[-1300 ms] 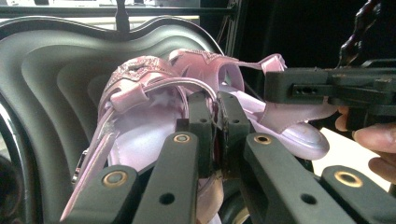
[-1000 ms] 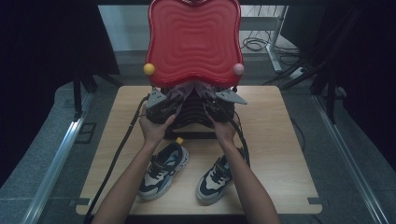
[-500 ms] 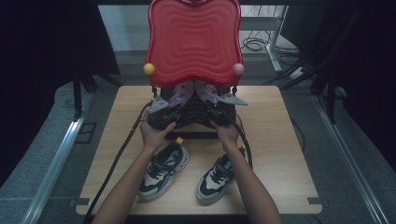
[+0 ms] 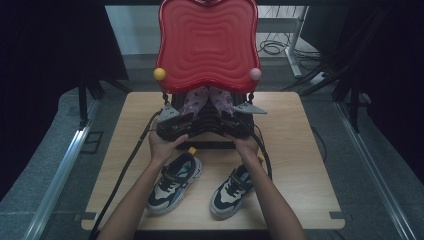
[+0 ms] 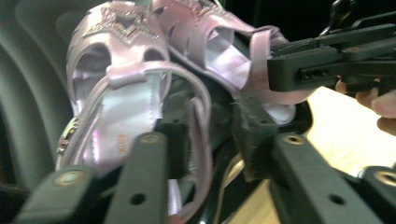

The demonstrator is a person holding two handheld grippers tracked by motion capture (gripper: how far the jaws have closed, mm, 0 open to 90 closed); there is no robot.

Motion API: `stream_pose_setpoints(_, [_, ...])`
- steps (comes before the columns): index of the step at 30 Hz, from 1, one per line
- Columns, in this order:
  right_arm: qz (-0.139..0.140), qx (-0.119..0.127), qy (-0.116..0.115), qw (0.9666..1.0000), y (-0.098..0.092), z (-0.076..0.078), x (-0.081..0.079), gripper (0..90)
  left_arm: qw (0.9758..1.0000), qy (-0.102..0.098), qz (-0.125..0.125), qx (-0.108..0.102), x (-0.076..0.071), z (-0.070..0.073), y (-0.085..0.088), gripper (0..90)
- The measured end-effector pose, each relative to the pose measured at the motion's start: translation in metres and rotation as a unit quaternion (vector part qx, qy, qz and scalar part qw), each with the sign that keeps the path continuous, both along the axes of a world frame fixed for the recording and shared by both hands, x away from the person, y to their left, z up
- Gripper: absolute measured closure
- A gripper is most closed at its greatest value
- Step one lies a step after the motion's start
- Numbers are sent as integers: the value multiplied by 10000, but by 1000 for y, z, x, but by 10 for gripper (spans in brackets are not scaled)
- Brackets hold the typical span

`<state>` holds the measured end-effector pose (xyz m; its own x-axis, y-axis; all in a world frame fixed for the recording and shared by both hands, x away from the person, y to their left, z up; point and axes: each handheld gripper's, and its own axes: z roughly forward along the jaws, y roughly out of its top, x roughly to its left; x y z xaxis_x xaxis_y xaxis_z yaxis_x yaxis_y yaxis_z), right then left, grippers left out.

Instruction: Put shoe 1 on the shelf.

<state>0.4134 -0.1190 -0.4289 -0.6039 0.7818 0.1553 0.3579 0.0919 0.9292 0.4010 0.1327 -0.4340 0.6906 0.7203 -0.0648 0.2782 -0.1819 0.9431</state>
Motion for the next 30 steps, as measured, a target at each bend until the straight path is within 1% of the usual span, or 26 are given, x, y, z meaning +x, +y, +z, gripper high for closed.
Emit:
stream_pose_setpoints(1, [38, 36, -51, 10000, 0, 3, -5, 546, 10000, -50, 28, -42, -3, 4, -1, 602])
stream_pose_setpoints(2, [49, 17, -58, 10000, 0, 5, -7, 531, 10000, -50, 28, -42, -3, 4, -1, 586])
stream_pose_setpoints(4, [65, 40, -75, 9999, 0, 6, -9, 520, 9999, -43, 47, -82, -4, 6, 1, 571])
stream_pose_setpoints(6, [96, 62, -93, 9999, -1, 8, -12, 503, 9999, 23, 79, -93, -4, 8, 3, 557])
stream_pose_setpoints(9, [134, 79, -80, 9998, -4, 12, -17, 484, 9998, 125, 150, -15, -6, 8, 5, 533])
stream_pose_setpoints(12, [171, 140, -102, 9997, -8, 12, -21, 477, 9998, 154, 148, -31, -8, 8, 5, 511])
stream_pose_setpoints(14, [212, 149, -91, 9996, -10, 12, -23, 475, 9997, 137, 187, 31, -11, 9, 5, 508])
stream_pose_setpoints(16, [231, 191, -154, 9994, -12, 12, -27, 474, 9996, 161, 200, 74, -14, 10, 6, 502])
stream_pose_setpoints(17, [276, 227, -191, 9992, -15, 12, -31, 472, 9996, 182, 189, 72, -15, 11, 7, 493])
stream_pose_setpoints(20, [298, 211, -224, 9991, -17, 13, -35, 468, 9996, 243, 103, 132, -20, 12, 10, 483])
stream_pose_setpoints(22, [355, 193, -233, 9989, -20, 13, -38, 462, 9994, 257, 104, 198, -25, 12, 13, 481])
stream_pose_setpoints(23, [404, 183, -239, 9987, -23, 14, -42, 459, 9994, 281, 82, 203, -26, 12, 15, 477])
stream_pose_setpoints(24, [423, 176, -259, 9986, -24, 13, -44, 458, 9992, 340, 75, 206, -31, 12, 19, 476])
stream_pose_setpoints(25, [438, 182, -259, 9985, -26, 13, -46, 458, 9992, 340, 75, 206, -31, 12, 19, 474])
stream_pose_setpoints(27, [452, 192, -255, 9985, -27, 13, -48, 458, 9991, 380, 49, 173, -37, 11, 23, 474])
stream_pose_setpoints(28, [461, 226, -273, 9983, -30, 13, -52, 458, 9990, 410, 13, 163, -39, 10, 25, 465])
stream_pose_setpoints(30, [462, 244, -283, 9982, -32, 13, -54, 459, 9989, 437, -64, 163, -44, 8, 28, 462])
